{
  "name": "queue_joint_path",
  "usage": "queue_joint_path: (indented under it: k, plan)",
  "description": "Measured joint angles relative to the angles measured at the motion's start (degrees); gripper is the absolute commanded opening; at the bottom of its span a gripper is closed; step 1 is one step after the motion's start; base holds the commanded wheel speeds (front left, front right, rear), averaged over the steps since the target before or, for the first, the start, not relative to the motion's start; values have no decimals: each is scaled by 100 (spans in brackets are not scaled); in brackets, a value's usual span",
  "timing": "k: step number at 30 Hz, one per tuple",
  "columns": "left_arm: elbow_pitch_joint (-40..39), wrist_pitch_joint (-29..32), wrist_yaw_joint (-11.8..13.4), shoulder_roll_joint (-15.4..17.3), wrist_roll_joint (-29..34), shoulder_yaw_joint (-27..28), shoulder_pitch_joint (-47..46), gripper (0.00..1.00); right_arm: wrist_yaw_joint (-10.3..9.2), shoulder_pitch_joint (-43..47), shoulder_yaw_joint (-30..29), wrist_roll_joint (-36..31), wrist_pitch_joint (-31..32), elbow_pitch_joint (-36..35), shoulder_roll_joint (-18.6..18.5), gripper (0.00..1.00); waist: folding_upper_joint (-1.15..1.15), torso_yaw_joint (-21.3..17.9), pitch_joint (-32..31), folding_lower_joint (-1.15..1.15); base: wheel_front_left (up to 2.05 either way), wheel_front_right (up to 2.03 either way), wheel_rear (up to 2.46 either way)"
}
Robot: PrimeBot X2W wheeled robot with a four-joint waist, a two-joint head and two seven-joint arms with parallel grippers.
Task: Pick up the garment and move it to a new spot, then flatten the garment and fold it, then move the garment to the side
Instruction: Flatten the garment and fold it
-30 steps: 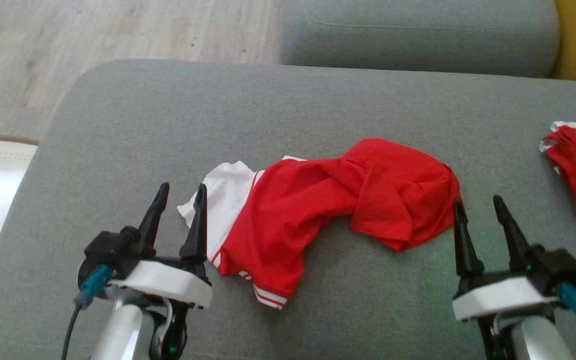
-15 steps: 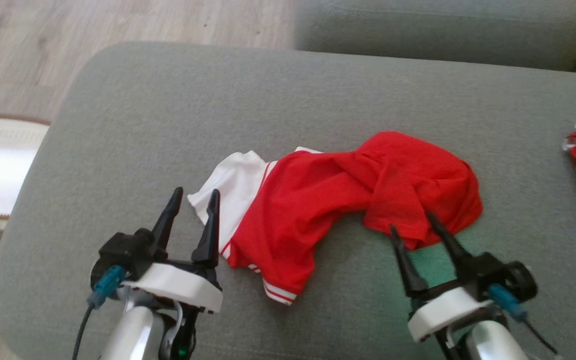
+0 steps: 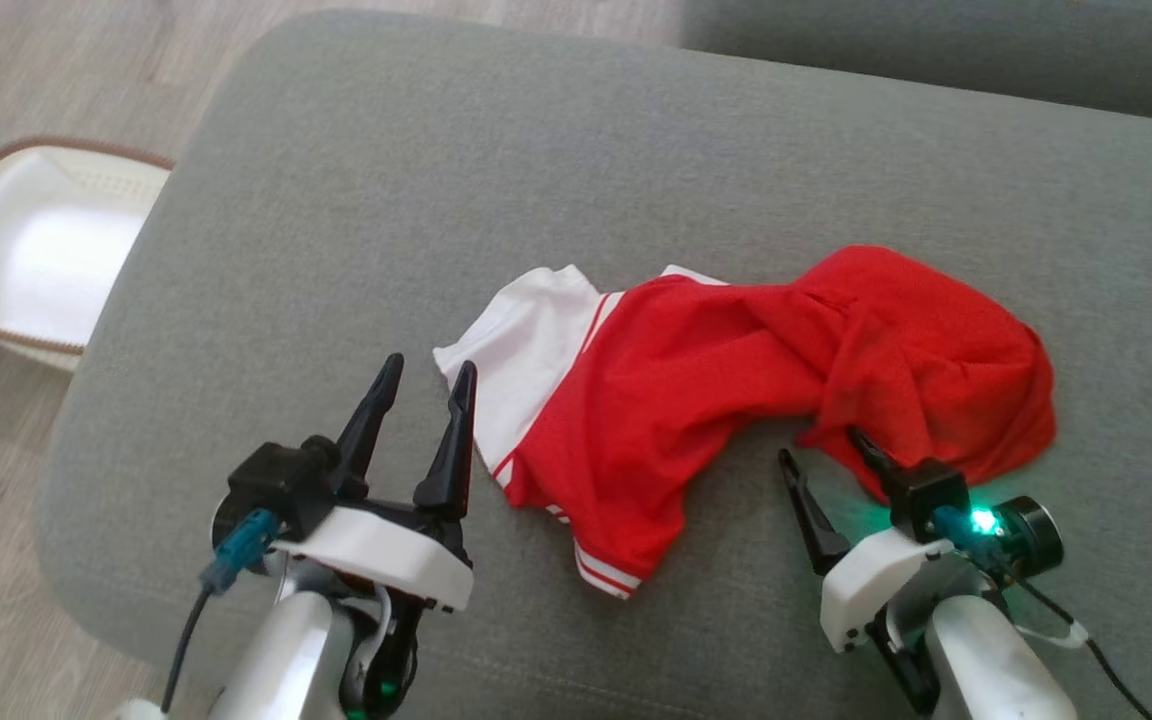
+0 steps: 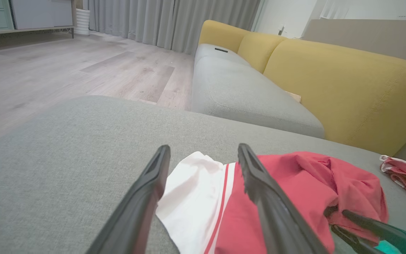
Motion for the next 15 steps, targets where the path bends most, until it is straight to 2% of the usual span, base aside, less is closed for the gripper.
queue_joint_path:
  k: [10, 11, 12, 13, 15]
  plan:
    - [0, 0, 51, 1, -57, -3, -93, 100, 0, -348, -130, -23, -121, 594, 0, 100, 0, 123, 98, 0, 0, 0, 0]
    - [-1, 0, 52, 1, -57, -5, -93, 100, 0, -397, -165, -7, -180, 660, -1, 88, 0, 113, 105, 0, 0, 0, 0]
    - [0, 0, 54, 1, -57, -8, -93, 100, 0, -408, -170, 2, -207, 698, -1, 25, 0, 106, 106, 0, 0, 0, 0]
    - [0, 0, 54, 1, -57, -10, -93, 100, 0, -423, -172, 26, -214, 734, -1, 0, 0, 98, 106, 0, 0, 0, 0]
    - [0, 0, 54, 1, -57, -16, -93, 100, 0, -474, -176, 35, -258, 813, -4, 0, 0, 80, 103, 0, 0, 0, 0]
